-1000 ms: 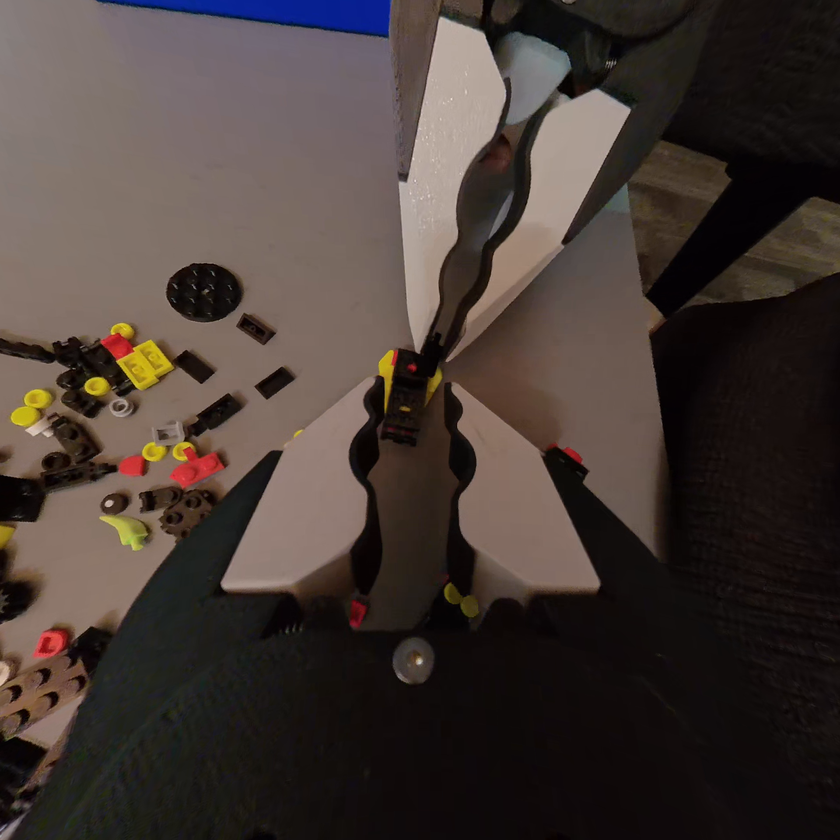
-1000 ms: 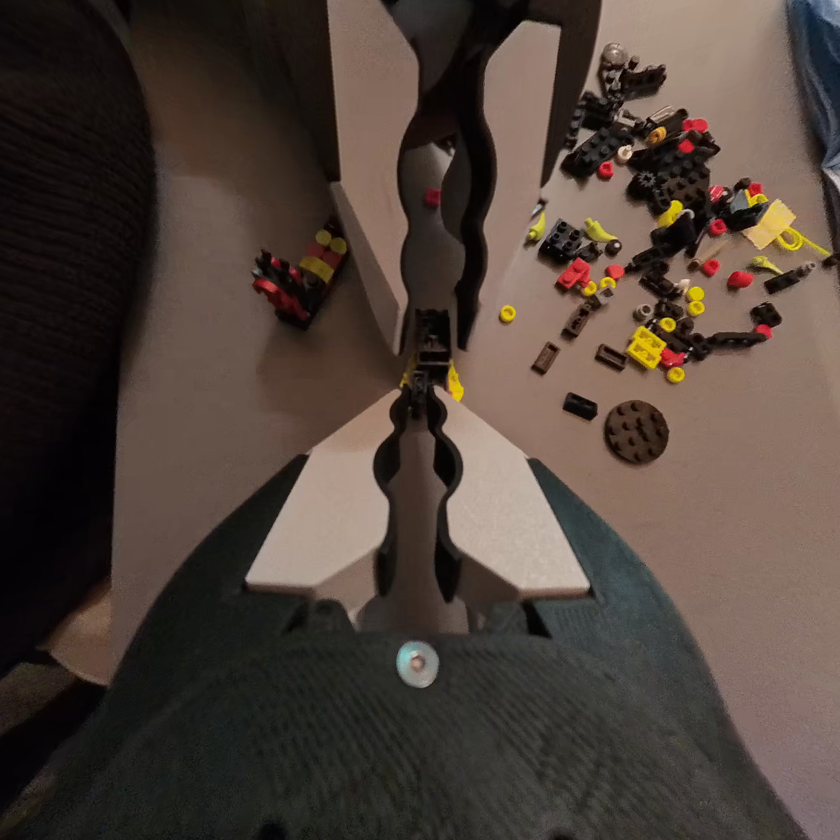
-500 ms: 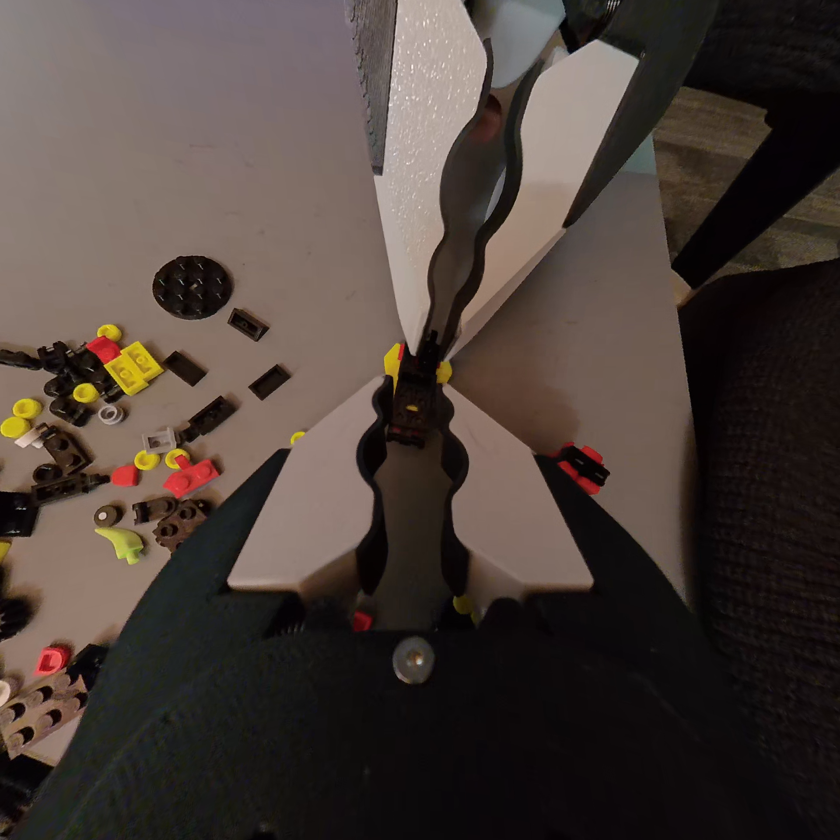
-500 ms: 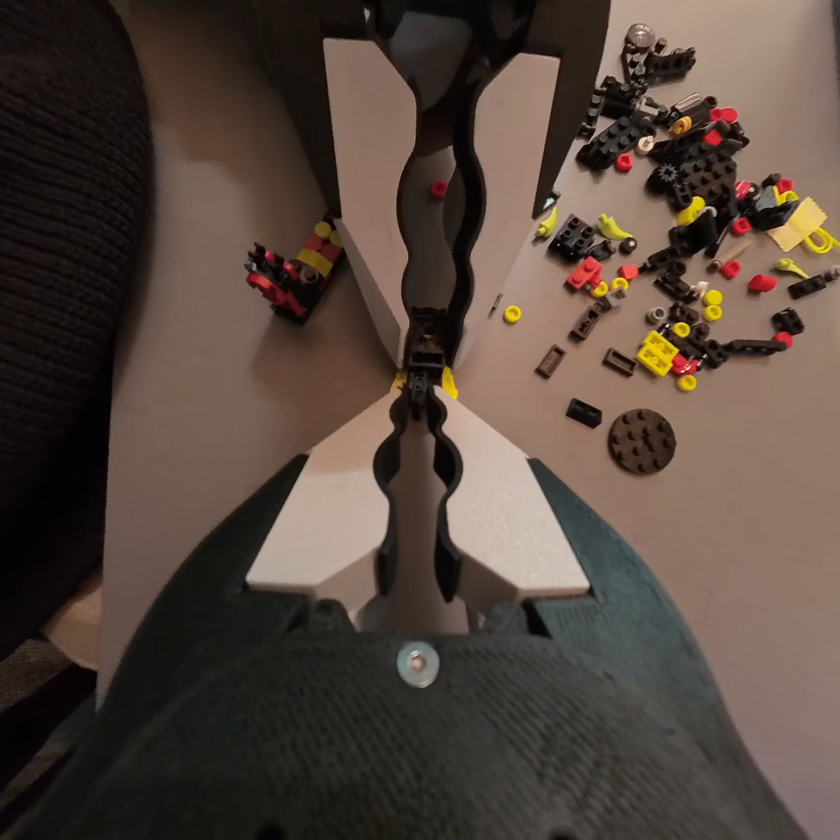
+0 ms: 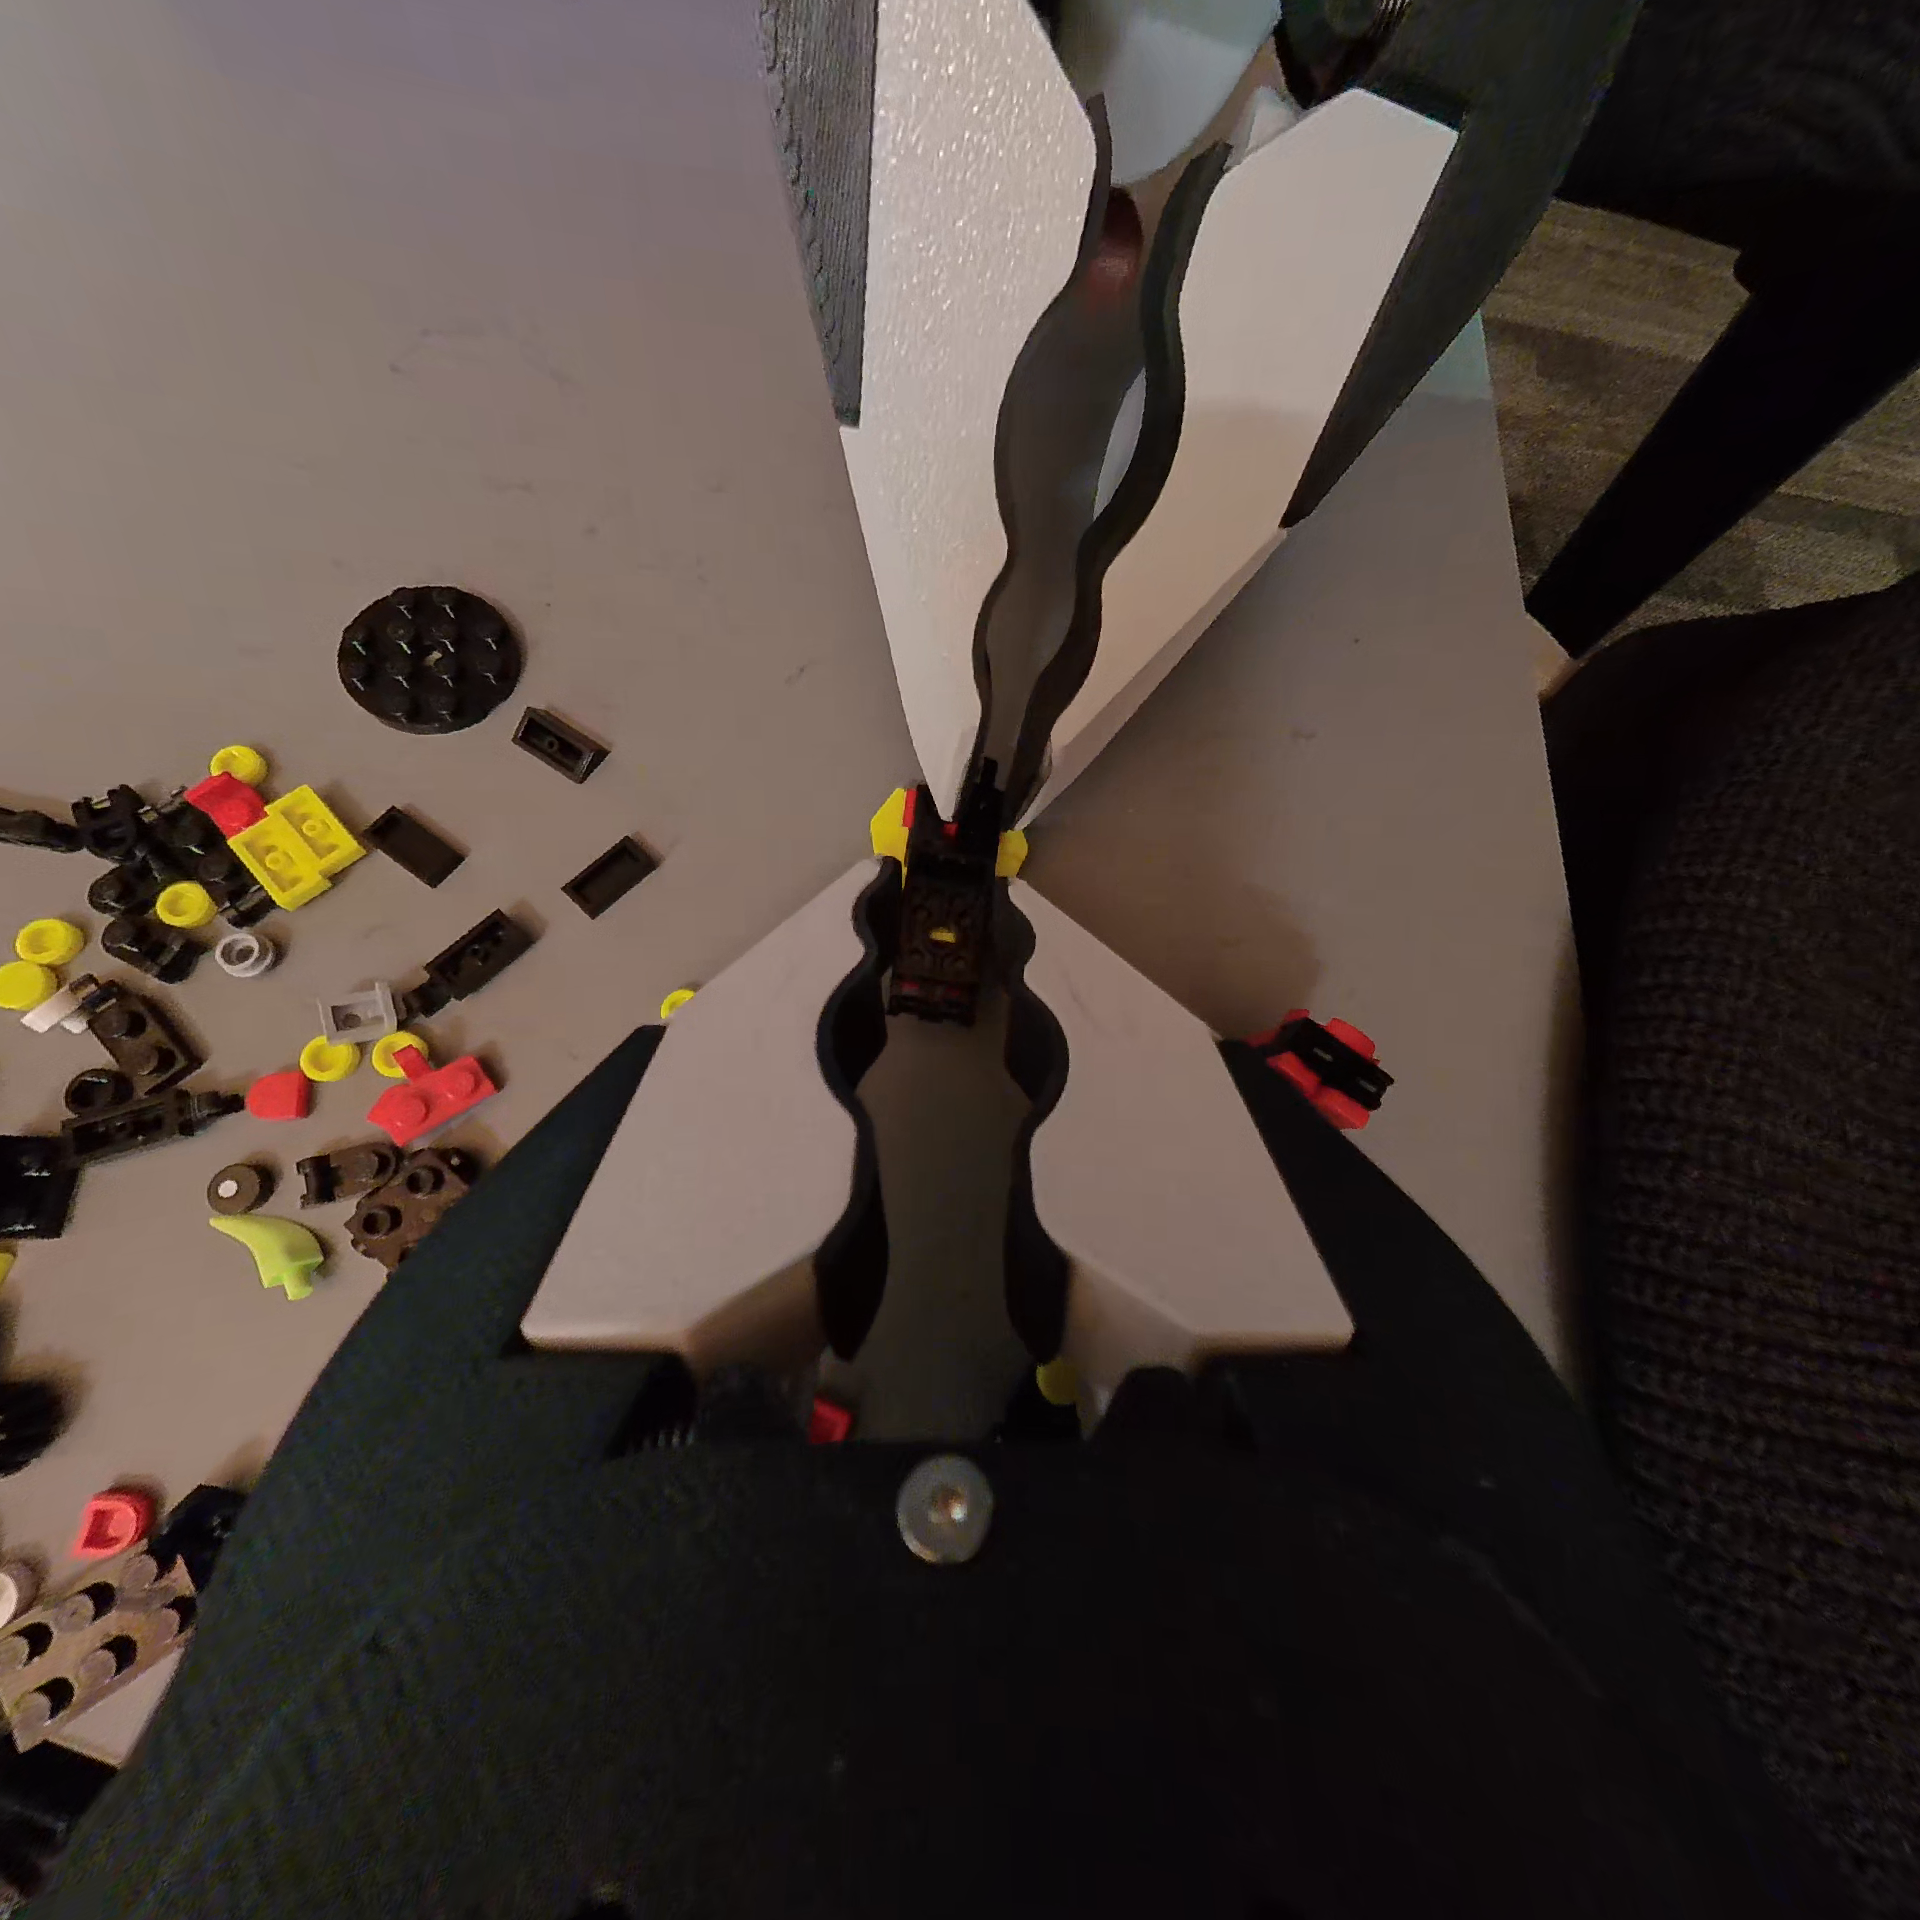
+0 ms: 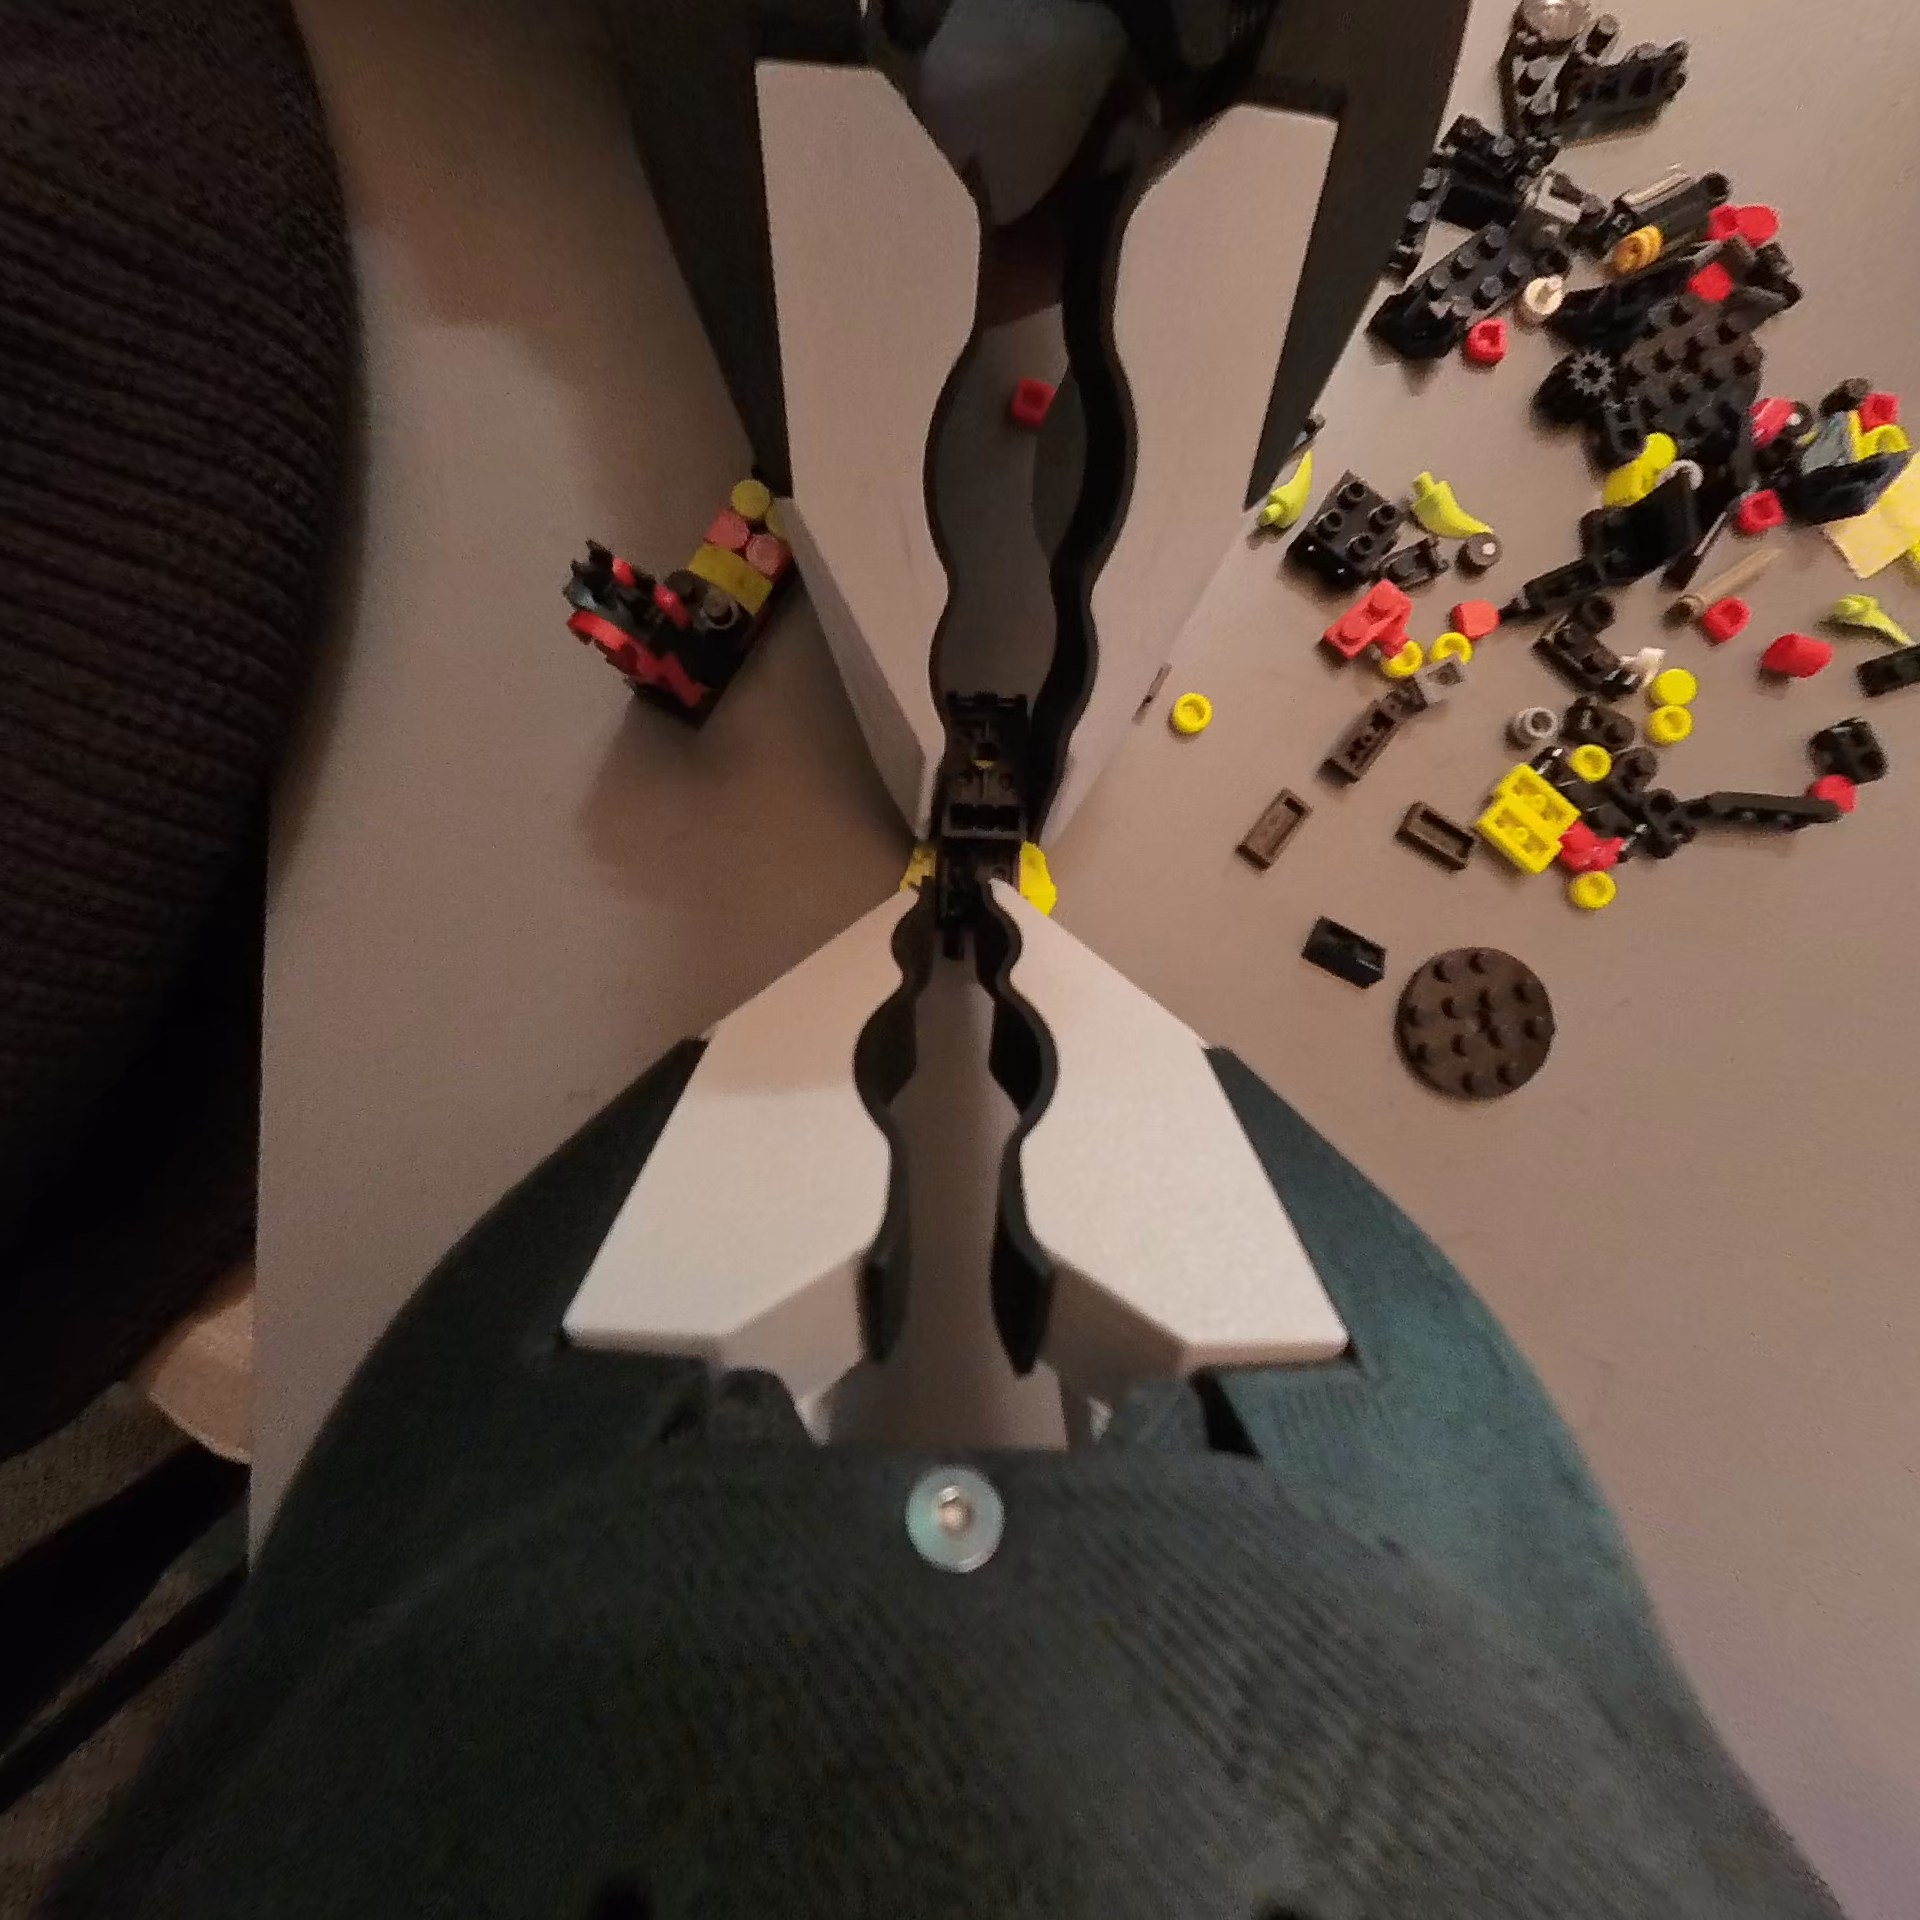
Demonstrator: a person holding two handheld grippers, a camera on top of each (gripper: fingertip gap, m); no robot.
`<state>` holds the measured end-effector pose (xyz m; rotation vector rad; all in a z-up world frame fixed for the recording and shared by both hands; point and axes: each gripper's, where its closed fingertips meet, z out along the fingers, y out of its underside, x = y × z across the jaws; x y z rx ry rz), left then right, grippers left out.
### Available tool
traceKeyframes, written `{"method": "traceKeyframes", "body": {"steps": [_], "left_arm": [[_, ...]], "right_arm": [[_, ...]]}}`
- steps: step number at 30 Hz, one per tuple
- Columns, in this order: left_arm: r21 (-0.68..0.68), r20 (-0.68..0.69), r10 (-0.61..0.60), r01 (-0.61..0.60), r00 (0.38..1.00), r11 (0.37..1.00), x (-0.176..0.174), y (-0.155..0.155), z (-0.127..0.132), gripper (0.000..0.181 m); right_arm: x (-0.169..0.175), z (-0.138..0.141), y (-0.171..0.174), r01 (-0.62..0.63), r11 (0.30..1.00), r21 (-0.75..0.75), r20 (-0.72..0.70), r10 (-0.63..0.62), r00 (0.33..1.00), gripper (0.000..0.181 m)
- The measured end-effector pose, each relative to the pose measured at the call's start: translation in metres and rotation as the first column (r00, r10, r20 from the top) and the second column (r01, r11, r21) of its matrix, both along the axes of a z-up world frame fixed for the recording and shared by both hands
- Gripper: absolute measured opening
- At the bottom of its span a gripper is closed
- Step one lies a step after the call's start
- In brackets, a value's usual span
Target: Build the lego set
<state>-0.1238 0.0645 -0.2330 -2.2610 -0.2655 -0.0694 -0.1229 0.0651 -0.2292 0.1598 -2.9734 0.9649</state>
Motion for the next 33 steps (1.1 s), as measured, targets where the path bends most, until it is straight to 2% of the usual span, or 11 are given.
{"method": "traceKeyframes", "body": {"steps": [1,6,11,13,15,21,28,33], "left_arm": [[0.000,0.000,-0.002,0.002,1.000,1.000,0.000,0.000,0.000,0.015],[-0.002,-0.002,-0.006,0.006,1.000,1.000,0.000,0.000,0.000,0.015],[-0.016,-0.009,-0.005,0.005,1.000,1.000,0.000,-0.002,0.000,0.015],[-0.015,-0.010,0.002,-0.002,1.000,1.000,-0.001,-0.002,0.000,0.015],[-0.019,-0.017,0.004,-0.004,1.000,1.000,-0.002,-0.003,0.000,0.015],[-0.013,-0.005,0.012,-0.012,1.000,1.000,-0.003,-0.006,0.000,0.015],[-0.009,0.000,0.004,-0.004,1.000,1.000,-0.001,-0.004,0.000,0.015],[-0.005,0.006,0.004,-0.004,1.000,1.000,-0.001,-0.004,0.000,0.015]], "right_arm": [[0.000,0.000,0.000,-0.003,1.000,0.007,0.004,0.003,1.000,0.005],[0.000,0.000,0.000,-0.005,1.000,0.006,0.051,0.005,0.999,0.005],[-0.001,-0.001,-0.002,0.004,0.999,-0.040,0.005,-0.004,1.000,0.007],[0.003,-0.003,0.000,0.000,0.999,-0.037,0.032,0.001,0.999,0.020],[0.003,0.004,-0.002,0.009,0.997,-0.077,0.028,-0.007,1.000,0.025],[-0.003,0.024,-0.004,0.039,0.982,-0.185,-0.006,-0.041,0.999,0.013],[-0.001,0.010,-0.009,0.026,0.992,-0.125,-0.036,-0.031,0.999,0.000],[0.001,0.003,-0.008,0.028,0.995,-0.099,-0.009,-0.029,1.000,0.000]]}}
